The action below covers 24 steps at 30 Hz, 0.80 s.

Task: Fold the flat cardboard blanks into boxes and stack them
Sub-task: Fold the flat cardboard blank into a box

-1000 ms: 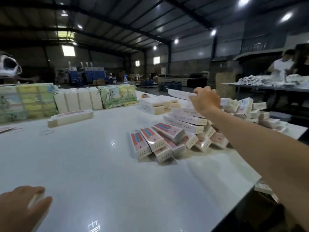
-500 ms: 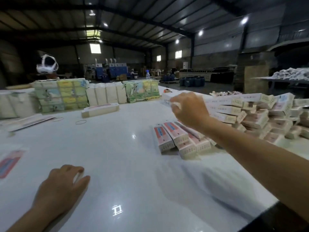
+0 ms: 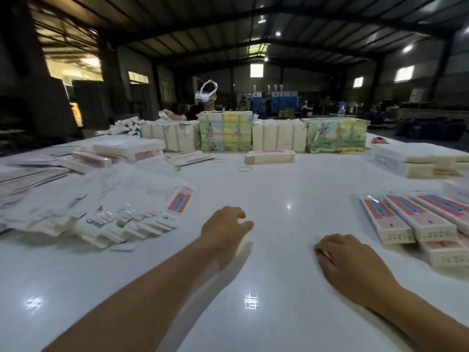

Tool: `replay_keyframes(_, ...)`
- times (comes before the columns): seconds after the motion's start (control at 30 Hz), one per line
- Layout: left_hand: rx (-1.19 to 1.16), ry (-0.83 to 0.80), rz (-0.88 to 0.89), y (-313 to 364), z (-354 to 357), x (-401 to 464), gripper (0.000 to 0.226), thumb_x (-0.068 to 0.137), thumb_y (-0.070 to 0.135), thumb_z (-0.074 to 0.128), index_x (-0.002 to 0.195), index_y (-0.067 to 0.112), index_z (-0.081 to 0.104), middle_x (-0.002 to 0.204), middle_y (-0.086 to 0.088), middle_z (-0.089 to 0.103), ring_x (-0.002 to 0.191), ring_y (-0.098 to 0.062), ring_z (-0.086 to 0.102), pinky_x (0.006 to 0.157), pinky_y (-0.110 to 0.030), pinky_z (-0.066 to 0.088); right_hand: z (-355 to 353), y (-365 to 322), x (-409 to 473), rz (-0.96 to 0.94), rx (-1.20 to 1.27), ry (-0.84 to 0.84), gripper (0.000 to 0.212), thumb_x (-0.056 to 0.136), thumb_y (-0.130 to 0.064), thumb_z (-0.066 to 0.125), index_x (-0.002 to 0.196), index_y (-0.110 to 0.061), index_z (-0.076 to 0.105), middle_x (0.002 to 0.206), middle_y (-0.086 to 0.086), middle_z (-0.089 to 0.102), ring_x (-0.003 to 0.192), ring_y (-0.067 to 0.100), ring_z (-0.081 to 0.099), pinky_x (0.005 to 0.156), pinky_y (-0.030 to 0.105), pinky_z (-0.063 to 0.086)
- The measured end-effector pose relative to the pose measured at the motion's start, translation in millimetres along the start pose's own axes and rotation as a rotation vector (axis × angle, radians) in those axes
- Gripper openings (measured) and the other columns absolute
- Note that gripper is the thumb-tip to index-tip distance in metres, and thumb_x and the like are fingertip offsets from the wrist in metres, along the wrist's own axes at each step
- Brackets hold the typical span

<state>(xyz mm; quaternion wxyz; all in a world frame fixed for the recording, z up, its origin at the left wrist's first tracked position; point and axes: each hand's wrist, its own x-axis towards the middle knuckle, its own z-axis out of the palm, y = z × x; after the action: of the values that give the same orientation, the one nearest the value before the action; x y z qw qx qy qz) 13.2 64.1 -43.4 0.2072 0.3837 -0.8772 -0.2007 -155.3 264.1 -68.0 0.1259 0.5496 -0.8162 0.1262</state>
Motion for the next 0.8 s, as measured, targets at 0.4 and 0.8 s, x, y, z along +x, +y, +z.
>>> replay_keyframes(0.4, 0.499, 0.063, -0.668, -136, -98, 60, 0.104, 0.056, 0.078, 0.067, 0.13, 0.011, 0.038, 0.135, -0.015, 0.038, 0.125, -0.031, 0.034, 0.097, -0.043, 0.03, -2, -4, 4, -0.017, -0.008, 0.0, 0.031, 0.097, -0.043, 0.037, 0.123, -0.041, 0.054, 0.126, -0.023, 0.048, 0.115, 0.001, 0.043, 0.092, 0.018, 0.037)
replay_keyframes(0.8, 0.571, 0.248, -0.574, -136, -107, 65, 0.056, 0.071, 0.047, 0.076, 0.104, 0.015, 0.045, 0.1, -0.008, 0.051, 0.1, -0.025, 0.048, 0.081, -0.037, 0.039, -5, -8, 1, 0.018, 0.055, -0.002, 0.031, 0.097, -0.037, 0.043, 0.124, -0.034, 0.058, 0.126, -0.021, 0.051, 0.112, 0.002, 0.043, 0.092, 0.017, 0.035)
